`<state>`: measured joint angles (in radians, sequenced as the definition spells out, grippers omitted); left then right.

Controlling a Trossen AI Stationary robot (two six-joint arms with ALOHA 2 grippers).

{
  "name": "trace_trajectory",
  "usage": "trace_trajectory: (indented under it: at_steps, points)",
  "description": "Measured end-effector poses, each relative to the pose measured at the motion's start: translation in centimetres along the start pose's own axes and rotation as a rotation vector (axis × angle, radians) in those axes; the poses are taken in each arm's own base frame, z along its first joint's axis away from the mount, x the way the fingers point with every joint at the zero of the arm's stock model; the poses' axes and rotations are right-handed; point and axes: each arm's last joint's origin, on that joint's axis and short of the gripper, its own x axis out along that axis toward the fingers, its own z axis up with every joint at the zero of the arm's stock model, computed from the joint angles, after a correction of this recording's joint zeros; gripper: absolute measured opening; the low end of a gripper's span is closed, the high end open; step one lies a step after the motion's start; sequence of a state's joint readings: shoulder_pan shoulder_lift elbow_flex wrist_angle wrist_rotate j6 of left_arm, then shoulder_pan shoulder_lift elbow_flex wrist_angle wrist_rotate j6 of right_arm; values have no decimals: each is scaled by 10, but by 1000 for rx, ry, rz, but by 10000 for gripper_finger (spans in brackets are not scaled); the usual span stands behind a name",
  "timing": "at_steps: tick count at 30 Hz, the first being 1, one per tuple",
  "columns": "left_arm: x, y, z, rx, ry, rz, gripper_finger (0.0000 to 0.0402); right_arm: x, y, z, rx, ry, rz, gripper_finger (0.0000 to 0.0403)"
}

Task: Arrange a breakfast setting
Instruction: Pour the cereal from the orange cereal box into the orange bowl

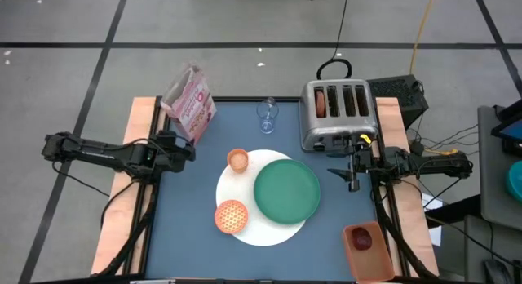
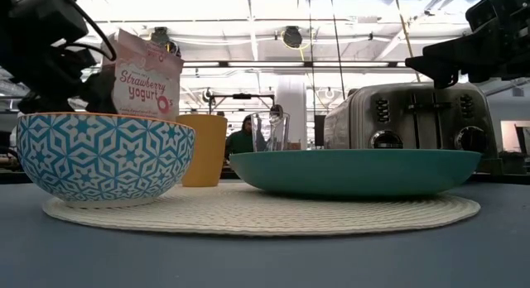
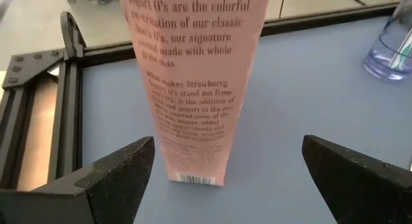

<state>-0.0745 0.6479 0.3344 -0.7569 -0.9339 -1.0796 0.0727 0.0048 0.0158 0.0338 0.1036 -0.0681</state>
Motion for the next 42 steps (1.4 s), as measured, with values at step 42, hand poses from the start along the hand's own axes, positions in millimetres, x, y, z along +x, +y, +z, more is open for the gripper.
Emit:
trace_trajectory:
  at_steps: [42]
  points:
    - [34, -14, 8, 21, -54, 177, 397, 0, 0, 0, 0, 0, 0, 222]
